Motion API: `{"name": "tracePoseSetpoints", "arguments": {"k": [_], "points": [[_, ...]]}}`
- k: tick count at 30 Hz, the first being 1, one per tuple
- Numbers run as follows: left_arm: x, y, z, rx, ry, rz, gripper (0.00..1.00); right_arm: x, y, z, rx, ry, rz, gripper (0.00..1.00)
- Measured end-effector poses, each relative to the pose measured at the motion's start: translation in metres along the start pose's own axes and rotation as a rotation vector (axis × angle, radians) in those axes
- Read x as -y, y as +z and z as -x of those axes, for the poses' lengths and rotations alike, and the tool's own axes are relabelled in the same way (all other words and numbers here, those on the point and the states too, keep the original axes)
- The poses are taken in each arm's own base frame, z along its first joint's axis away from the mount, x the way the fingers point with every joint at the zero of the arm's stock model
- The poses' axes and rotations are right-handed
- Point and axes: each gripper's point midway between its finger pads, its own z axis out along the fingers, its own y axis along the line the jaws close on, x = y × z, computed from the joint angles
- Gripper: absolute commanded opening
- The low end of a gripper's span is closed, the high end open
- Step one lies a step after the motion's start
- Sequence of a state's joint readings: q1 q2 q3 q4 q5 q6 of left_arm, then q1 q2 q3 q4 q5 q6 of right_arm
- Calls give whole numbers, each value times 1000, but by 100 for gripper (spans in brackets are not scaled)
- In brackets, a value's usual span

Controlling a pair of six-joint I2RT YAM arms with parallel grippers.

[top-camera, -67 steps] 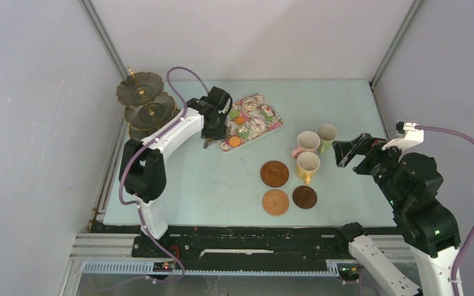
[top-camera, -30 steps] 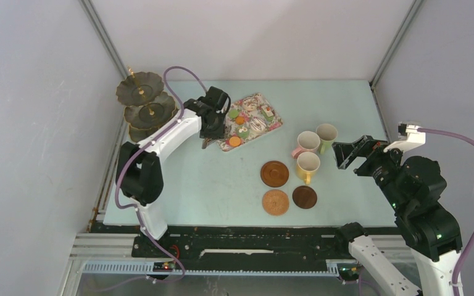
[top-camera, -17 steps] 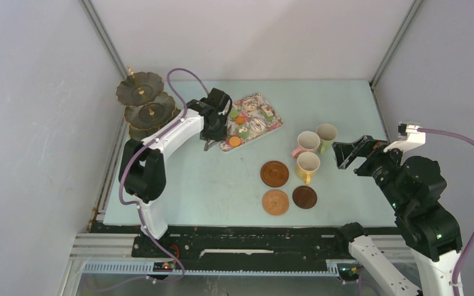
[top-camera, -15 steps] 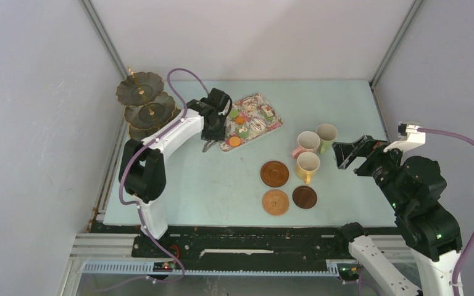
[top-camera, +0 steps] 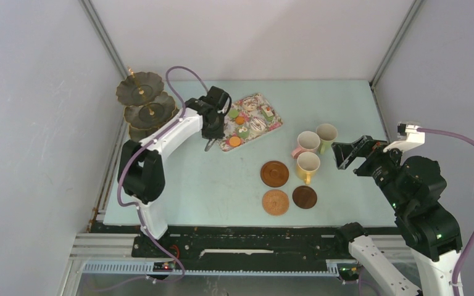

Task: Serve the afternoon tea

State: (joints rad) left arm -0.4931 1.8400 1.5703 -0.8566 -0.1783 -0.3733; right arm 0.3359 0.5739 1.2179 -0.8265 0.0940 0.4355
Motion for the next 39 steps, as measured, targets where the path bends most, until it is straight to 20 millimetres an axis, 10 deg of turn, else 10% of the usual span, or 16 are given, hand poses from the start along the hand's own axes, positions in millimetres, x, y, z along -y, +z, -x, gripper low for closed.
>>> {"name": "tracePoseSetpoints", "arguments": {"k": [13,25,39], "points": [[-37,-70,-5,109,-146,-71,27,-6,2,-5,-28,-1,32,98],[-115,-77,-66,73,-495,-82,27,-11,6,-9,-54,-2,54,98],[-173,-87,-63,147,-697,-14,27,-10,6,-9,-53,-5,54,98]]}}
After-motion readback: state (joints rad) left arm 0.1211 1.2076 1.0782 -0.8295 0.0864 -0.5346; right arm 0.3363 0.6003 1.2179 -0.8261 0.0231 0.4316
